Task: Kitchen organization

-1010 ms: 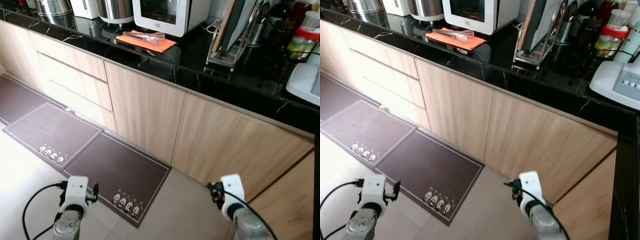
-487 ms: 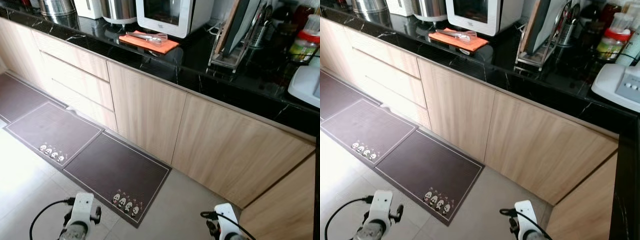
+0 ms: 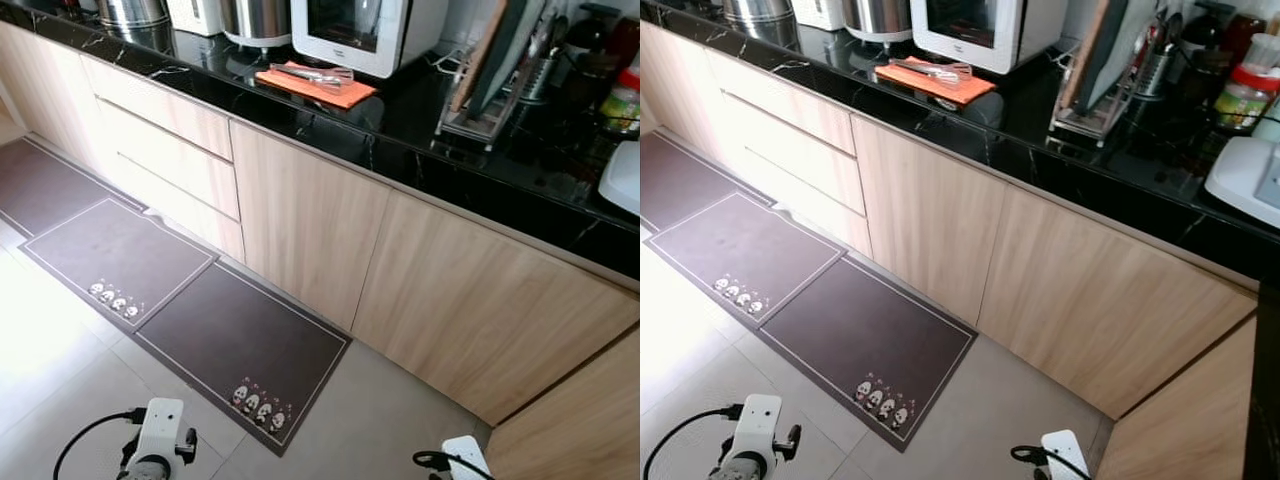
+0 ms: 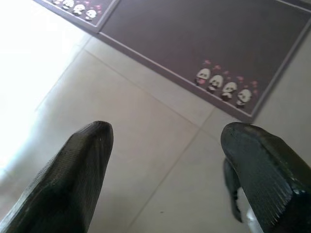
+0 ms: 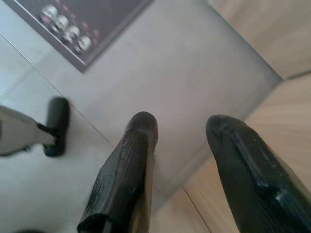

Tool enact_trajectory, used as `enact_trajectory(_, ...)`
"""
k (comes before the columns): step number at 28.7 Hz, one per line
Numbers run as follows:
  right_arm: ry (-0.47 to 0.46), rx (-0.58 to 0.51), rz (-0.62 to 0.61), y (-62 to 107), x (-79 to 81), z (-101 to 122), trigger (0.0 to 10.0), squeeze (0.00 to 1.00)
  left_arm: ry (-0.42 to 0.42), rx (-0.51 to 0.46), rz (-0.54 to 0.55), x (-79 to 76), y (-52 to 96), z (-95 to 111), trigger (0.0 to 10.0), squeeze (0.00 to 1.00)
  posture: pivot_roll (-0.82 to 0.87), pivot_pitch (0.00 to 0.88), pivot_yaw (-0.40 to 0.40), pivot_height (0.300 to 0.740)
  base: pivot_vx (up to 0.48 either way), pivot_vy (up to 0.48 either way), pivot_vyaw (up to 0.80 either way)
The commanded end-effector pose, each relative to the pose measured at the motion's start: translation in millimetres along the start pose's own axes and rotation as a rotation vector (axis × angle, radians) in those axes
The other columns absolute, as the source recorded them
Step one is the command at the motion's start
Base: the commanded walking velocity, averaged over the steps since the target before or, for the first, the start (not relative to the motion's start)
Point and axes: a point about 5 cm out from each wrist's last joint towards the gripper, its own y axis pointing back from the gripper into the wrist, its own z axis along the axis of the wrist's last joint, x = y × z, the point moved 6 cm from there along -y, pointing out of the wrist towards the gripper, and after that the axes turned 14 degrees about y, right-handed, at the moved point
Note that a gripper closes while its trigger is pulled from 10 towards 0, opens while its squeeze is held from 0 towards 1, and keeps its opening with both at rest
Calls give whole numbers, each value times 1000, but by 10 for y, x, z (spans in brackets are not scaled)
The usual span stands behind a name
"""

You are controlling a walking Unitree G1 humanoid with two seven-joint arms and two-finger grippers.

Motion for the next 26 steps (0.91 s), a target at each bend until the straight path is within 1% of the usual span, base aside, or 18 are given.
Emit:
enact_trajectory(1, -3, 21, -13, 14, -18, -75, 10000, 0, -1, 5, 5, 8, 5, -24, 10000, 0, 60, 30, -48, 740, 0, 274, 0)
enact_trajectory(3, -14, 21, -32, 1, -26, -36, 10000, 0, 3, 4, 4, 0, 6, -25, 10000, 0, 62, 41, -52, 740, 0, 277, 0)
enact_trajectory(10, -34, 37, -39, -3, -42, -48, 10000, 0, 11, 5, 0, -33, 7, -34, 10000, 0, 65, 47, -54, 740, 0, 297, 0)
enact_trajectory(11, -61, 32, -40, -15, -92, 9, 10000, 0, 10, 9, 1, -29, 13, -53, 10000, 0, 63, 51, -53, 740, 0, 364, -800)
enact_trajectory(13, -51, 37, -45, -26, -145, 56, 10000, 0, 10, 12, 3, -21, 16, -63, 10000, 0, 63, 54, -53, 740, 0, 360, -800)
enact_trajectory(15, -51, 12, -44, -34, -155, 125, 10000, 0, 11, 11, 5, -13, 17, -61, 10000, 0, 63, 54, -53, 740, 0, 362, -800)
enact_trajectory(16, -29, 6, -44, -39, -159, 155, 10000, 0, 11, 11, 6, -8, 17, -61, 10000, 0, 63, 54, -53, 740, 0, 360, 0)
enact_trajectory(17, -17, -2, -43, -50, -140, 199, 10000, 0, 11, 10, 8, 1, 16, -58, 10000, 0, 65, 57, -53, 740, 0, 364, 0)
enact_trajectory(18, -17, -2, -43, -50, -140, 199, 10000, 0, 11, 10, 8, 1, 16, -58, 10000, 0, 65, 57, -53, 740, 0, 364, 0)
enact_trajectory(19, -28, -6, -42, -60, -105, 226, 10000, 0, 11, 8, 10, 5, 15, -52, 10000, 0, 65, 58, -52, 740, 0, 360, 0)
enact_trajectory(21, -31, -6, -39, -66, -63, 235, 10000, 0, 11, 5, 10, 7, 11, -38, 10000, 0, 65, 58, -52, 740, 0, 360, 0)
enact_trajectory(22, -33, -7, -33, -72, -7, 242, 10000, 0, 11, 3, 11, 12, 9, -29, 10000, 0, 66, 59, -52, 740, 0, 360, 0)
enact_trajectory(26, -41, -3, -29, -77, 54, 240, 10000, 0, 13, 0, 13, 21, 3, -14, 10000, 0, 65, 59, -50, 740, 0, 363, 0)
